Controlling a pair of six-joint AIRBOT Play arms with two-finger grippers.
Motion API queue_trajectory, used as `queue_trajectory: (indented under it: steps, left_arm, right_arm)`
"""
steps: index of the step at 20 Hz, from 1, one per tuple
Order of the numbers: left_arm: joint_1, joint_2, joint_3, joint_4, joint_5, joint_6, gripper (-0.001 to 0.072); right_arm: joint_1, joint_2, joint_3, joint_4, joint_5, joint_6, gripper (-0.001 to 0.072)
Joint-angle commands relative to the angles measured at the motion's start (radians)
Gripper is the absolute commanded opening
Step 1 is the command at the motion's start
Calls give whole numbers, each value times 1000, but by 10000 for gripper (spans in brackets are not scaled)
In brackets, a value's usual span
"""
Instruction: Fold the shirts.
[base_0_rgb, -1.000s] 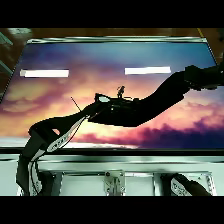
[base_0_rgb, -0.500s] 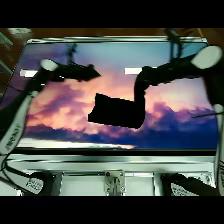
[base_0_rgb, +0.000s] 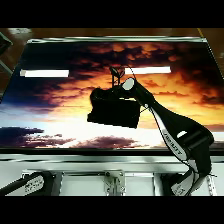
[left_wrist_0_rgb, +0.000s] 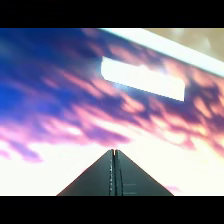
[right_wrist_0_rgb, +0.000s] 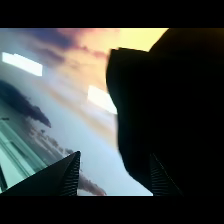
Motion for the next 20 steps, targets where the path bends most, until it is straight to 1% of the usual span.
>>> queue_trajectory:
  steps: [1, 3, 4, 5, 7, 8, 9, 11, 13, 16, 19, 20]
  left_arm:
    - [22, 49, -1, 32, -56, -13, 34]
    - [20, 49, -20, 32, -62, -11, 34]
    - [21, 49, -29, 32, -61, -11, 34]
    - [21, 49, -37, 32, -62, -7, 34]
    - [21, 49, -45, 32, -63, 6, 34]
    - [21, 49, -47, 32, -63, 7, 34]
    - [21, 50, -47, 32, -64, 6, 35]
    - [21, 49, -47, 31, -71, 6, 34]
    - [18, 49, -48, 32, -84, 6, 34]
    - [-4, 49, -48, 32, -85, 6, 34]
    - [-23, 49, -48, 31, -87, 6, 35]
    - [-26, 49, -48, 31, -87, 2, 34]
  right_arm:
    - [-63, -38, 1, 73, 150, -34, 558]
    - [-162, 11, 1, 19, 314, -46, 558]
    - [-211, 45, 1, -54, 387, -45, 558]
    - [-262, 82, 1, -160, 454, -27, 558]
    - [-375, 148, 1, -398, 555, 35, 644]
    - [-439, 164, 0, -475, 600, 61, 645]
    - [-502, 166, -10, -507, 646, 77, 664]
    - [-581, 166, -90, -498, 665, 77, 664]
    - [-594, 164, -204, -484, 592, 64, 663]
    - [-564, 126, -326, -295, 402, -11, 663]
    - [-501, 29, -332, -185, 338, -74, 662]
    - [-483, 2, -332, -119, 320, -116, 661]
